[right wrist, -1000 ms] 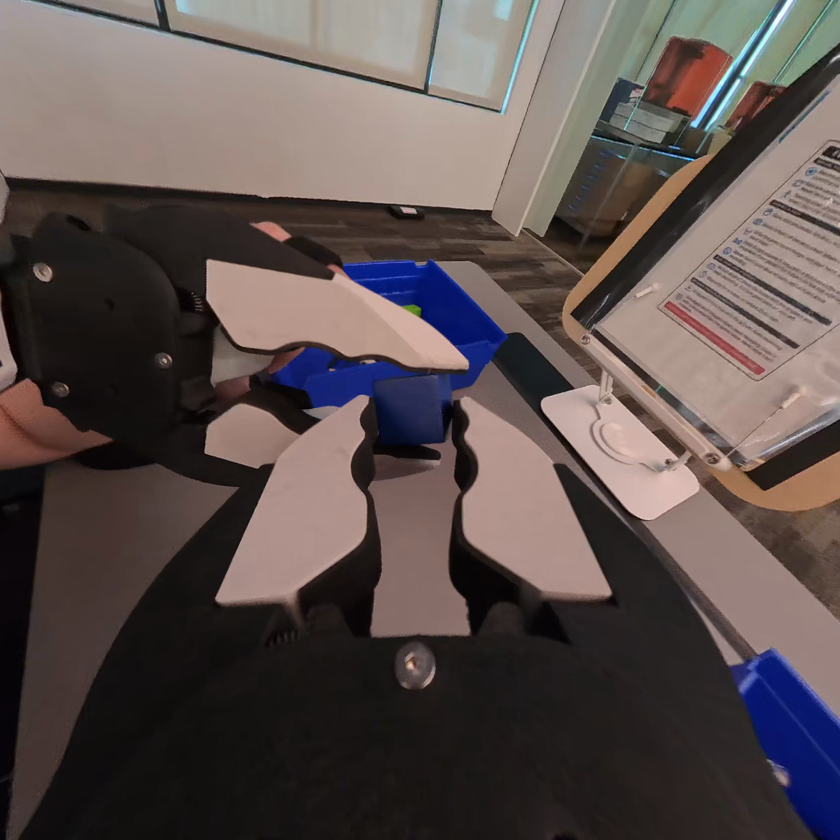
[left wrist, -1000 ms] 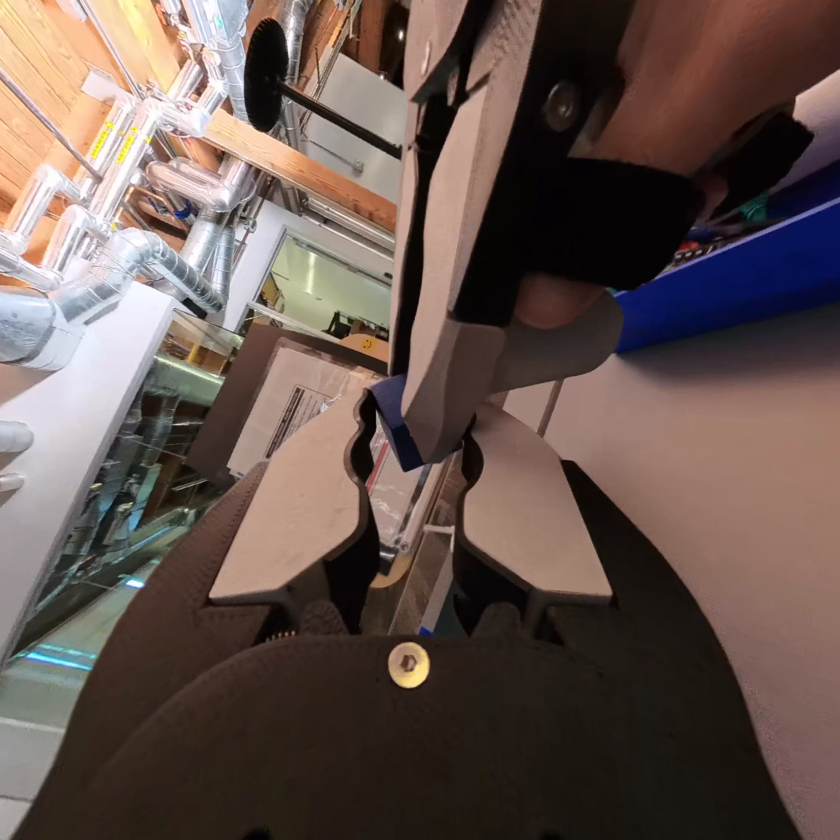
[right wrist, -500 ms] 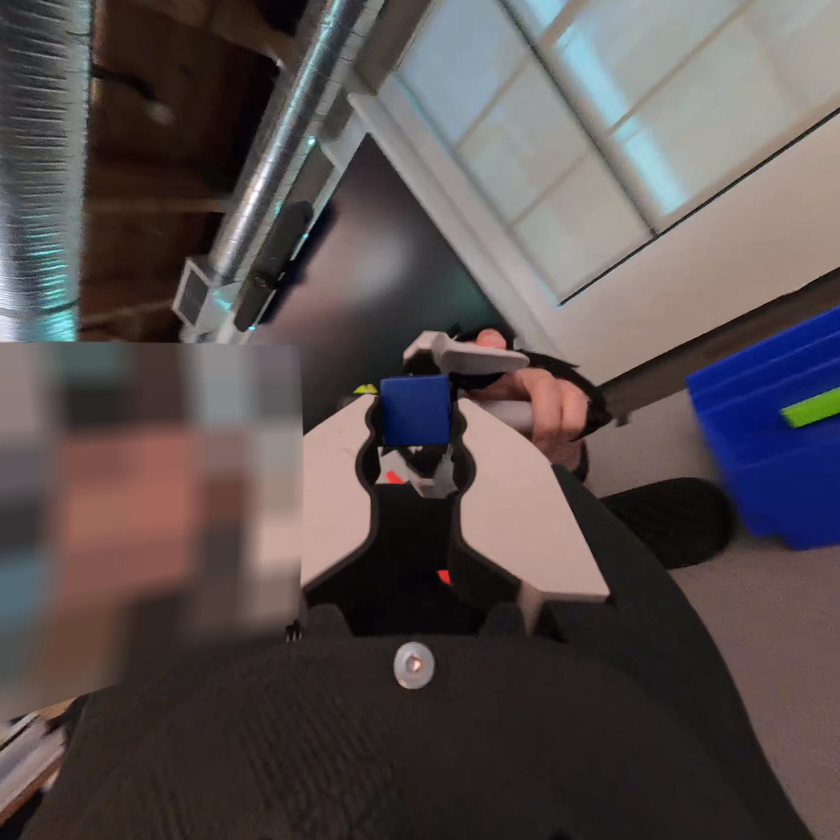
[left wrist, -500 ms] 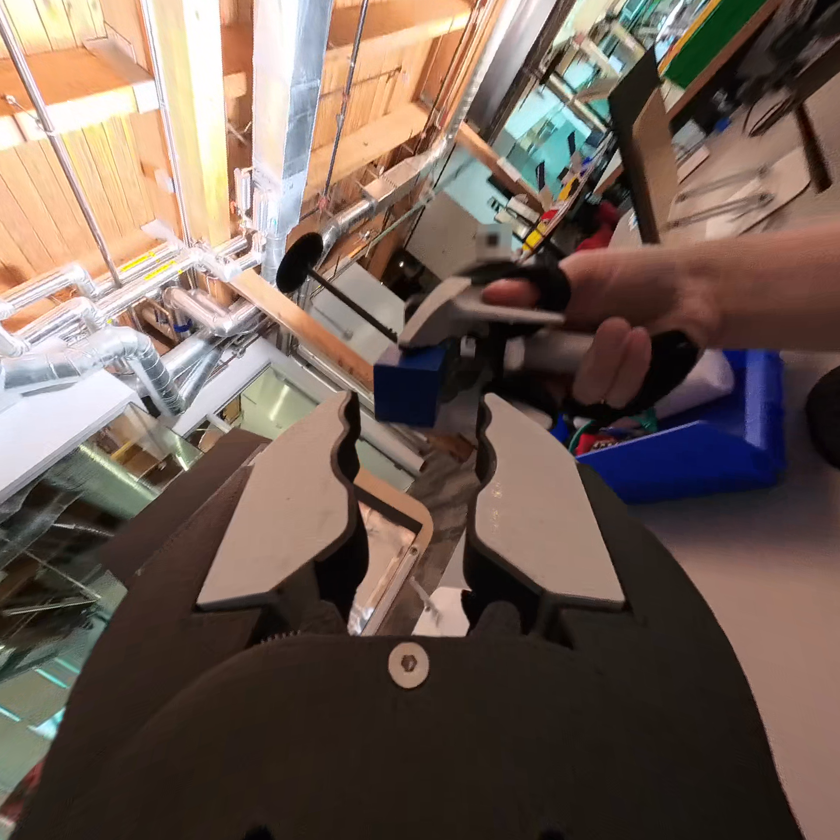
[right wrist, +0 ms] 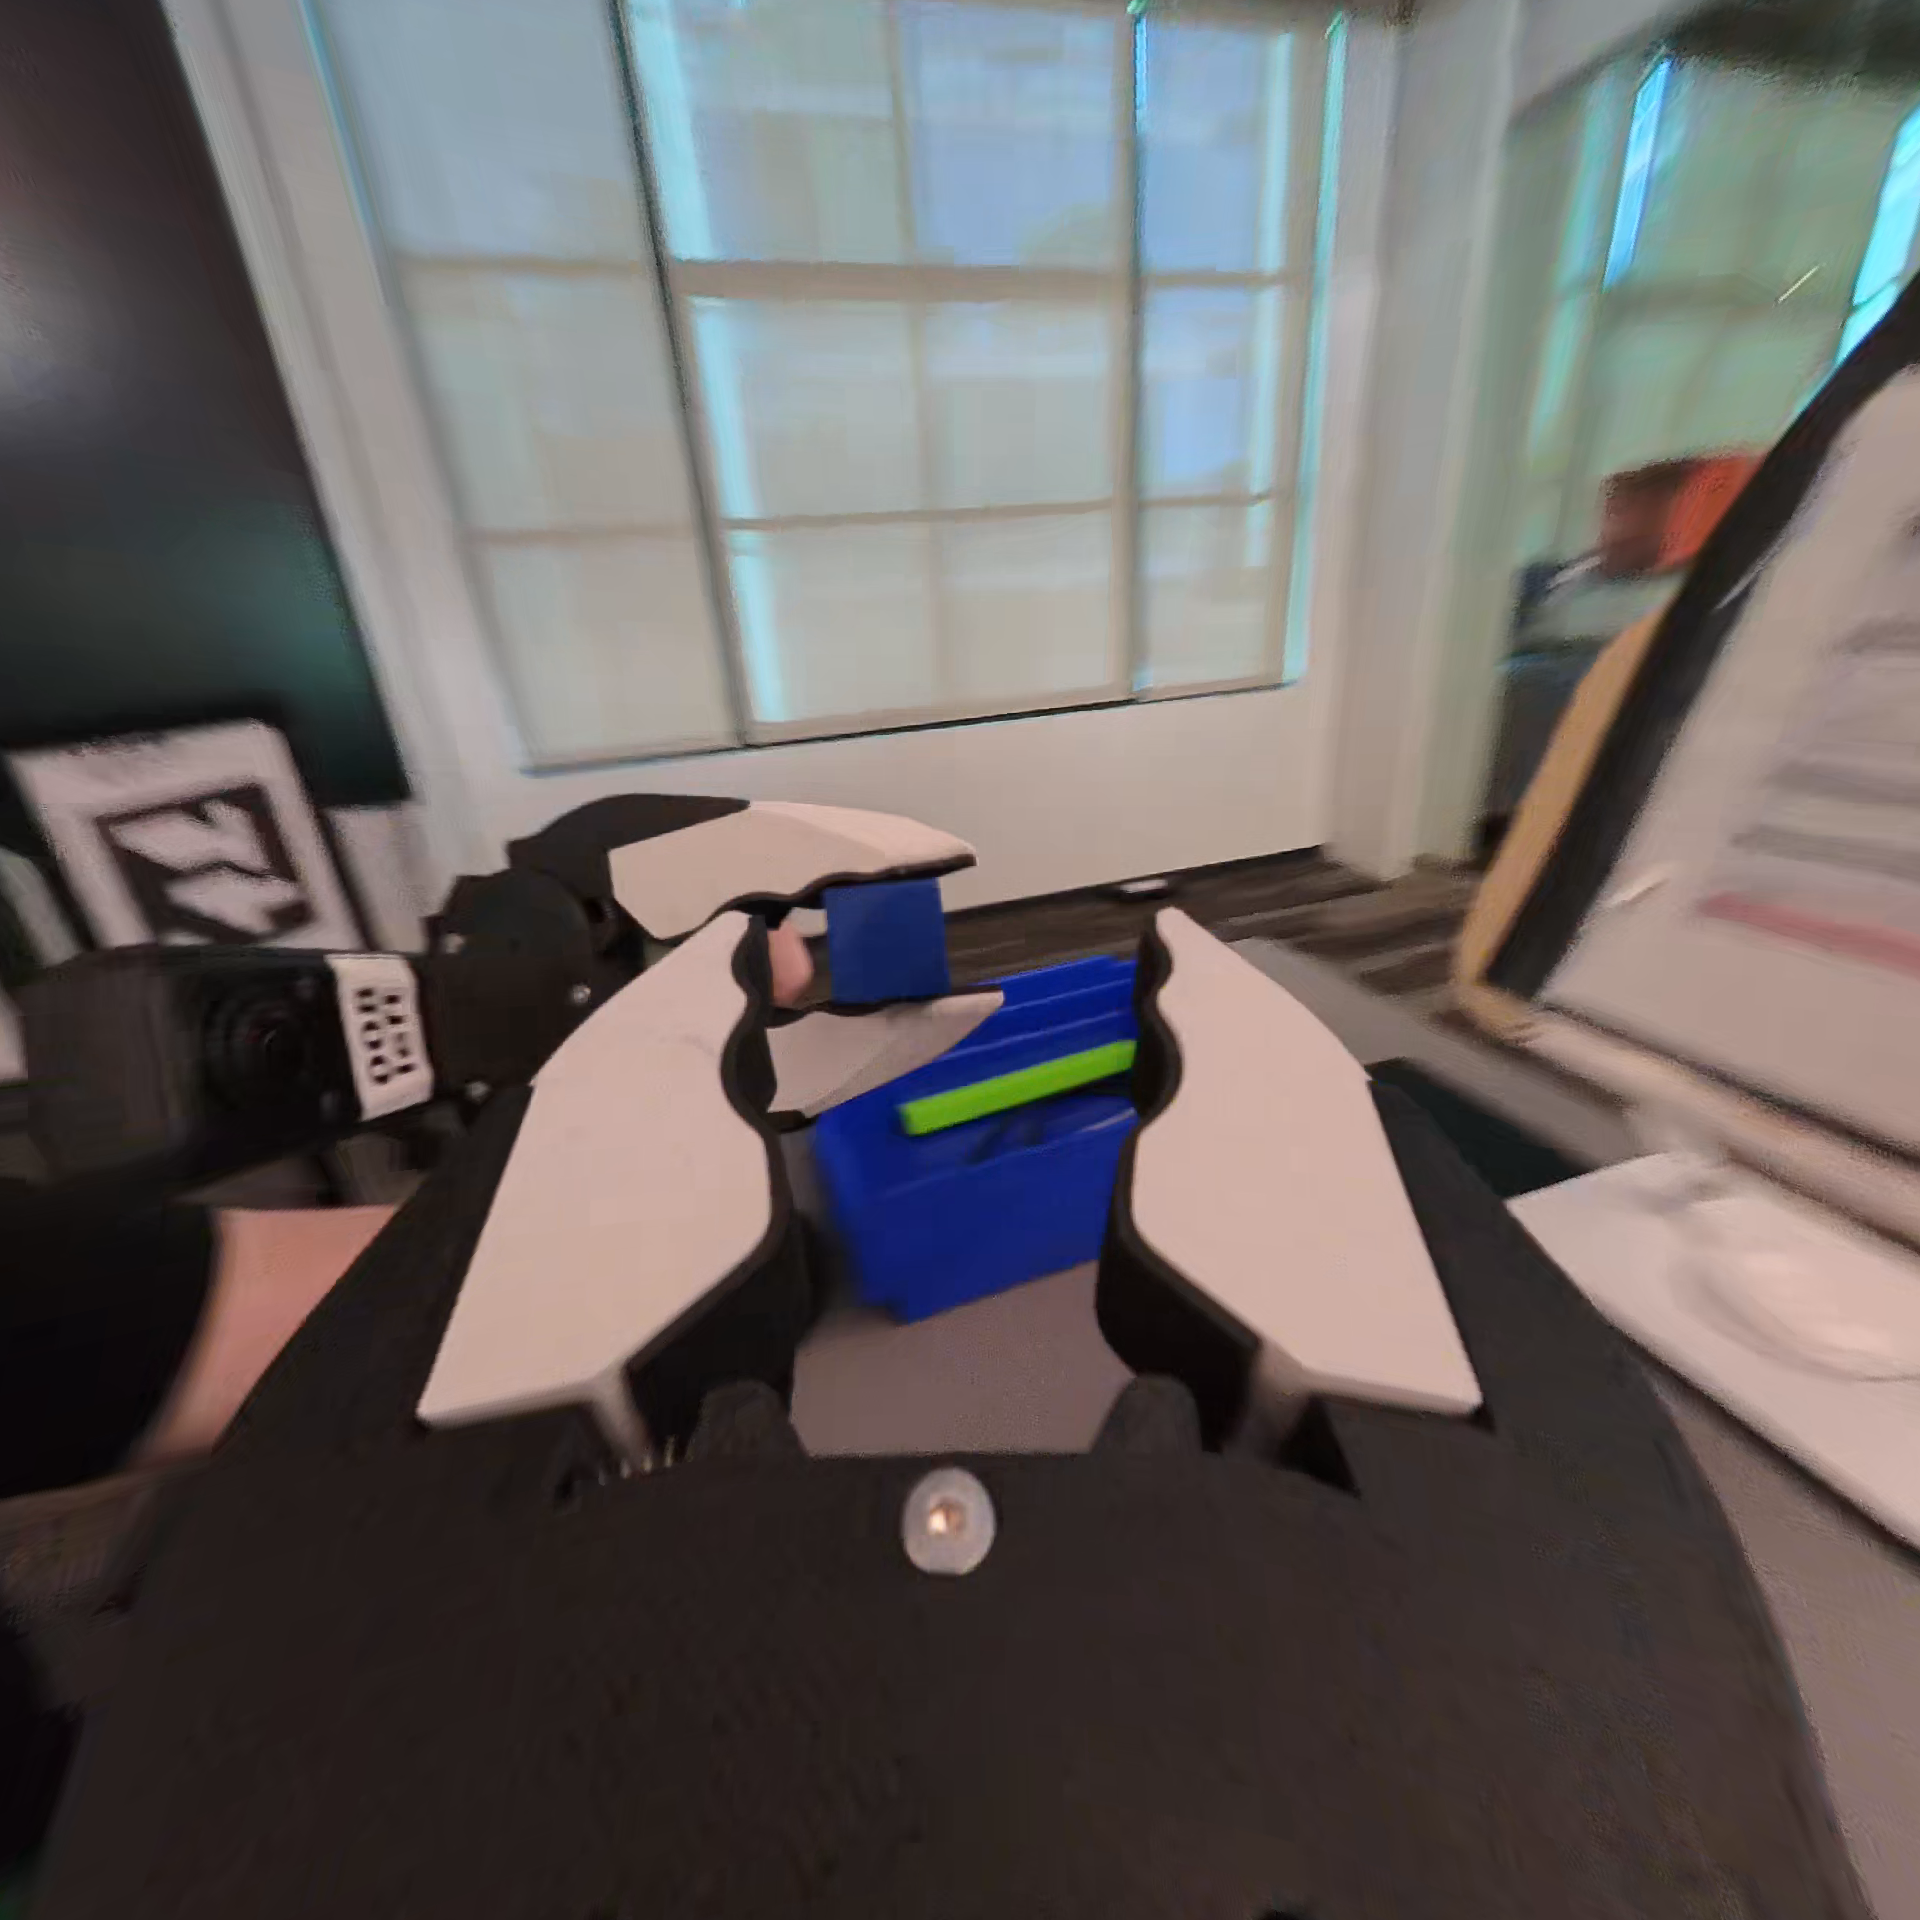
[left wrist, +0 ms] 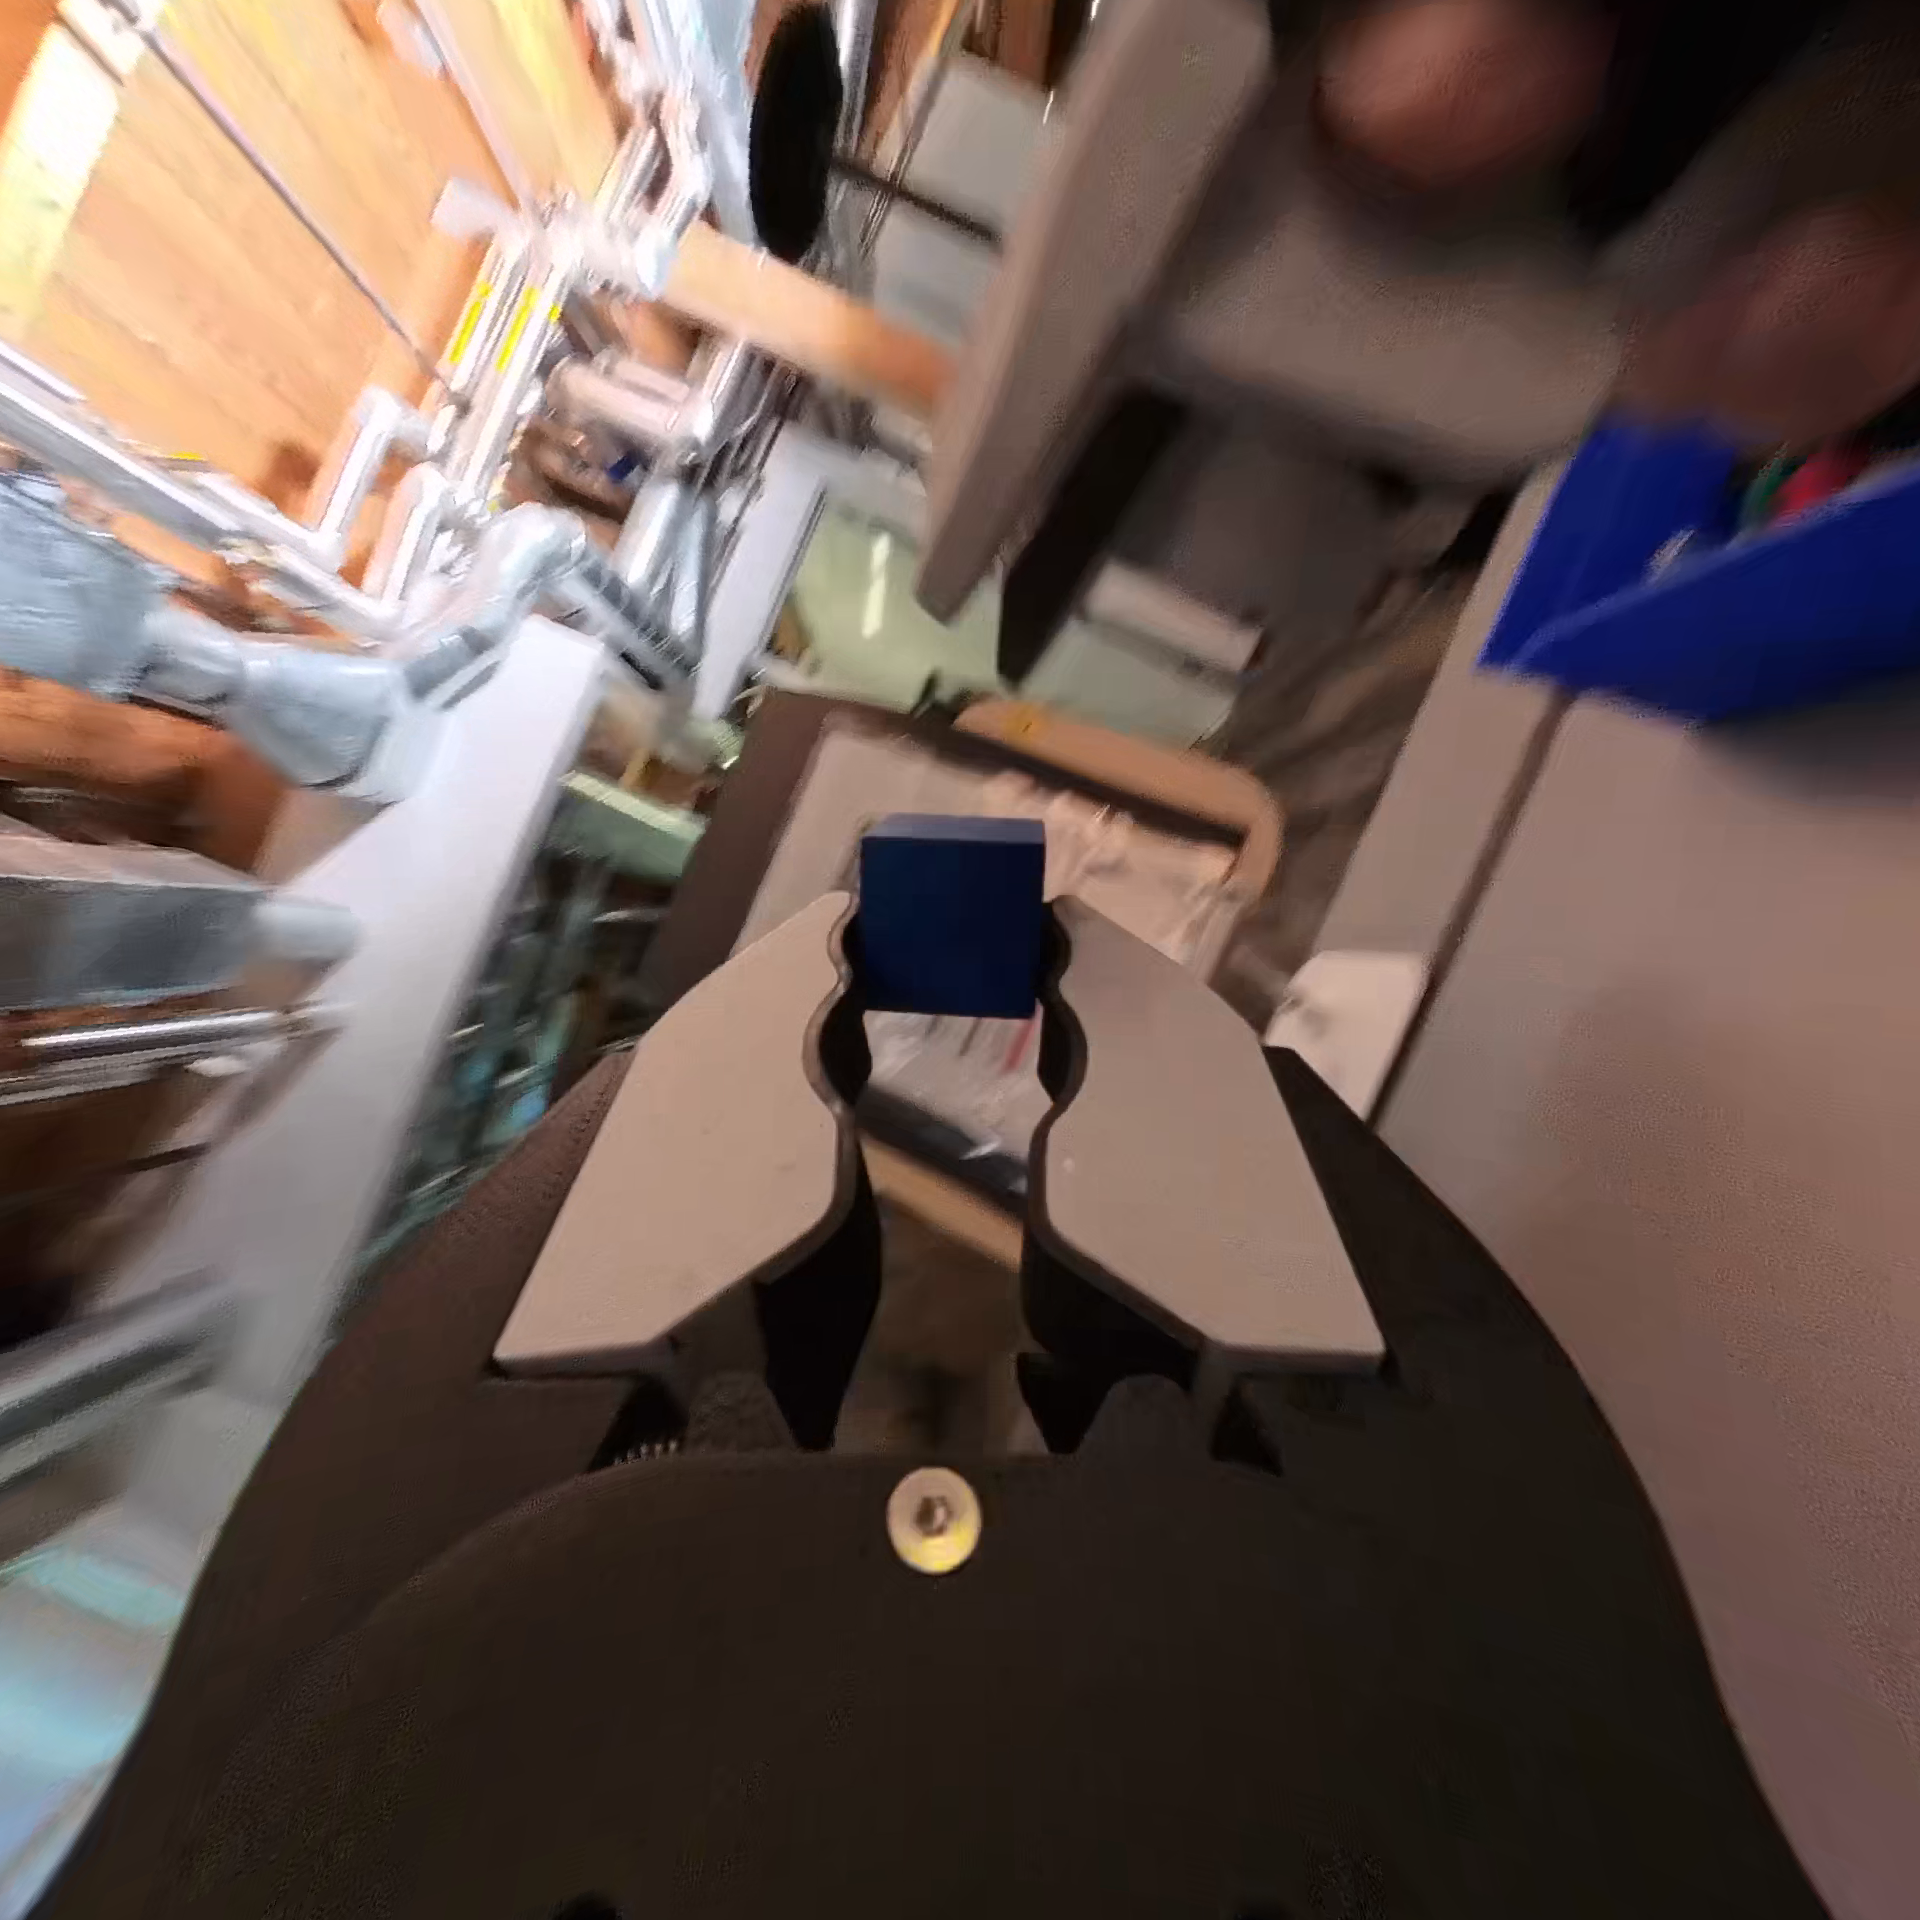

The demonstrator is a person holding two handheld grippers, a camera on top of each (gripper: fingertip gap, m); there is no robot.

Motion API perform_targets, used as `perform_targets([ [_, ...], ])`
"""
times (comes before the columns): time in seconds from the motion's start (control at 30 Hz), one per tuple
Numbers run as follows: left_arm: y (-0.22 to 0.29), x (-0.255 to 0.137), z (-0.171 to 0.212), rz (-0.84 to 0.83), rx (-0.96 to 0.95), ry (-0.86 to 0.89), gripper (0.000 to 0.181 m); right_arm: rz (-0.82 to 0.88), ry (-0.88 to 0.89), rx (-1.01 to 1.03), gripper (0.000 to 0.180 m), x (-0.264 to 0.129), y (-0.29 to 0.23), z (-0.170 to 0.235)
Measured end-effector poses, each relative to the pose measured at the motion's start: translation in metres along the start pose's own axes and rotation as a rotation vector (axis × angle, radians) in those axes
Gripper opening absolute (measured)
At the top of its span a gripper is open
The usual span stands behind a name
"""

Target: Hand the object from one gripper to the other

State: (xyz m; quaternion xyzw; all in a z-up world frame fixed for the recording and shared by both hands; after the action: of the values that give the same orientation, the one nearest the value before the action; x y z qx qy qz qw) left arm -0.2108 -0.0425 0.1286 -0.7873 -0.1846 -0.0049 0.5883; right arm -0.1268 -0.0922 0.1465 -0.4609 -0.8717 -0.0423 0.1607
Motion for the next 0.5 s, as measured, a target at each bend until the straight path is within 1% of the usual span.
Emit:
perform_targets([
  [0.03, 0.002, 0.002, 0.003, -0.014, 0.045, -0.037, 0.029, 0.042, -0.01, -0.107, 0.068, 0.0, -0.005, -0.002],
  [0.1, 0.008, 0.006, 0.003, 0.004, 0.03, -0.071, 0.028, 0.15, -0.065, -0.351, 0.064, 0.003, -0.013, 0.002],
  [0.17, 0.011, 0.006, 0.0, 0.012, 0.009, -0.073, 0.028, 0.213, -0.148, -0.499, 0.061, 0.009, -0.018, 0.012],
  [0.23, 0.014, 0.005, -0.004, 0.012, 0.043, -0.066, 0.028, 0.197, -0.214, -0.483, 0.059, 0.015, -0.023, 0.022],
  [0.33, 0.017, 0.002, -0.013, 0.009, 0.081, -0.034, 0.028, 0.188, -0.239, -0.377, 0.052, 0.018, -0.02, 0.029],
  [0.37, 0.018, 0.002, -0.015, 0.013, 0.077, -0.02, 0.028, 0.151, -0.25, -0.352, 0.035, 0.018, -0.021, 0.031],
  [0.4, 0.018, 0.001, -0.017, 0.011, 0.06, -0.003, 0.028, 0.112, -0.246, -0.318, 0.03, 0.017, -0.023, 0.031],
  [0.5, 0.012, -0.002, -0.023, 0.026, -0.074, 0.089, 0.03, 0.007, -0.191, -0.177, 0.031, 0.014, -0.024, 0.022],
])
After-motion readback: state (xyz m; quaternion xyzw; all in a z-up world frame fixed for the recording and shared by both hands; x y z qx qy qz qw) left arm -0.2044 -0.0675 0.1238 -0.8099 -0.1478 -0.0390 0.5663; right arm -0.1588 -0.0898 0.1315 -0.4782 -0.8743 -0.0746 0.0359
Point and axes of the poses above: each gripper's, where its closed fingertips meet, x out along the fingers, z out of its underside, y = z × x across the jaws, the point moved 5 cm from there along -x, back along the fingers, and after that the axes turned 7 degrees about y, right-handed, at the moved point
